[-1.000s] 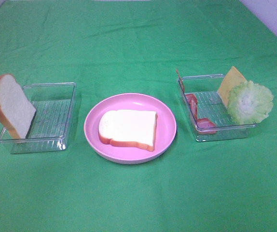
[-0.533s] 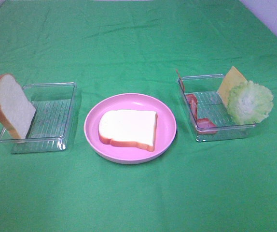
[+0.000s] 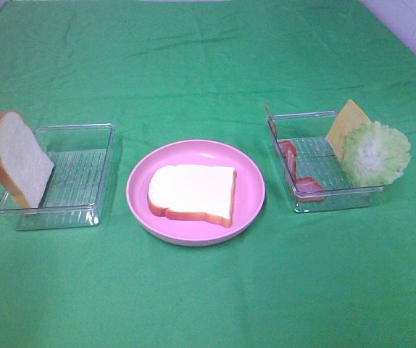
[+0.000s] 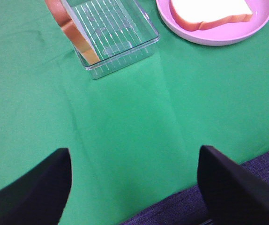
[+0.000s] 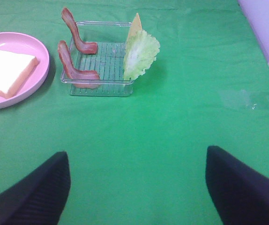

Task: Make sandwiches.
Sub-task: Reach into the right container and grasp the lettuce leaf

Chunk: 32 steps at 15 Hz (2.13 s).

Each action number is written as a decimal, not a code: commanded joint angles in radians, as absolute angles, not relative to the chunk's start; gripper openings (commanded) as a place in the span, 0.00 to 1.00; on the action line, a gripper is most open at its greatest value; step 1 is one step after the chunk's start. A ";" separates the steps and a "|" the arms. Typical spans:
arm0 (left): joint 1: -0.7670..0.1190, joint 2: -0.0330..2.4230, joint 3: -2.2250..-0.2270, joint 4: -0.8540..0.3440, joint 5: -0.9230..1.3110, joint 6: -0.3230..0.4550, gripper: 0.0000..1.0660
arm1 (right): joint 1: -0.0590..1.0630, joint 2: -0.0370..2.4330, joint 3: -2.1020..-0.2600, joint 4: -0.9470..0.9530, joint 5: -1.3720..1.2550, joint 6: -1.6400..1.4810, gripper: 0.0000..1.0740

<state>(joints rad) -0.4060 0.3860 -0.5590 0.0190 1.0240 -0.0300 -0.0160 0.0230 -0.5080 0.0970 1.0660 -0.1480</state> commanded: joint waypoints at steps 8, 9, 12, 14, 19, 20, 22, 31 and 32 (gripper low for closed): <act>-0.411 0.035 -0.499 0.017 1.045 0.000 0.67 | -0.023 0.681 -0.530 0.103 0.618 -0.009 0.63; -0.411 0.006 -0.499 0.019 1.045 0.000 0.67 | -0.023 0.798 -0.549 0.107 0.614 -0.009 0.61; -0.411 -0.029 -0.498 0.020 1.045 0.000 0.67 | -0.023 1.110 -0.717 0.156 0.685 -0.013 0.61; -0.411 -0.029 -0.498 0.022 1.045 0.000 0.67 | -0.023 1.295 -0.901 0.155 0.811 -0.019 0.61; -0.411 -0.028 -0.498 0.022 1.044 0.000 0.67 | -0.024 1.711 -1.348 0.156 1.140 -0.092 0.61; -0.411 -0.028 -0.498 0.022 1.044 0.000 0.67 | -0.024 1.765 -1.400 0.158 1.164 -0.105 0.61; -0.411 -0.028 -0.498 0.022 1.044 0.000 0.67 | -0.025 1.850 -1.485 0.161 1.174 -0.112 0.61; -0.411 -0.028 -0.498 0.022 1.044 0.000 0.67 | -0.025 2.023 -1.544 0.179 1.099 -0.167 0.61; -0.411 -0.028 -0.498 0.022 1.044 0.000 0.67 | -0.025 2.034 -1.544 0.181 1.083 -0.165 0.61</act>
<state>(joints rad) -0.4060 -0.0050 -0.4990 0.0190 1.0460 0.0000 -0.0220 2.0290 -1.5380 0.1790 1.0940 -0.1580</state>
